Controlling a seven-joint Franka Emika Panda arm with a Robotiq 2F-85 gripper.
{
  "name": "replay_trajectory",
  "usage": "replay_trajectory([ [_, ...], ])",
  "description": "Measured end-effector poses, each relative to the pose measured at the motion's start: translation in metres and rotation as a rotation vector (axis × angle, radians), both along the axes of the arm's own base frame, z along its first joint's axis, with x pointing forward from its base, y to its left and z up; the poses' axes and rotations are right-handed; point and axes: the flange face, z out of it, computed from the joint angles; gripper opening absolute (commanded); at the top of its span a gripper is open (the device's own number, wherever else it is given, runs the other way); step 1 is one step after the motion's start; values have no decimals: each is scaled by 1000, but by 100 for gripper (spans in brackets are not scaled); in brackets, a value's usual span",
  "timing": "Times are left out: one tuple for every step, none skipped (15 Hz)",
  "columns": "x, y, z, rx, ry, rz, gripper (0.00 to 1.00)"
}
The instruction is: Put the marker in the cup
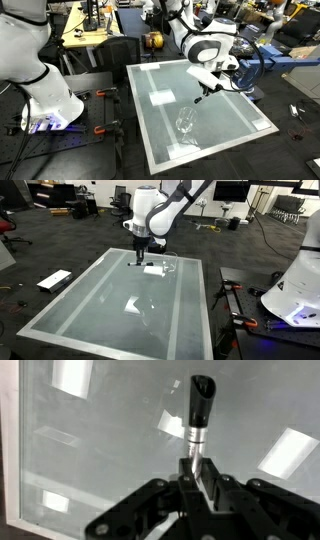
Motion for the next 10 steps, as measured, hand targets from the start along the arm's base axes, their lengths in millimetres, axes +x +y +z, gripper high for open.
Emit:
replay_trajectory([
  [2, 4, 3, -16, -9, -20, 4],
  [5, 8, 5, -33, -17, -39, 4],
  [7, 11, 7, -53, -25, -58, 4],
  [8, 14, 9, -73, -33, -74, 4],
  [9, 18, 10, -93, -38, -80, 17],
  [9, 23, 10, -107, -36, -72, 17],
  [9, 26, 10, -113, -34, -66, 17],
  [9, 29, 9, -115, -32, -62, 17],
  [9, 29, 9, -116, -32, -60, 17],
  [9, 29, 9, -116, -32, -60, 17],
])
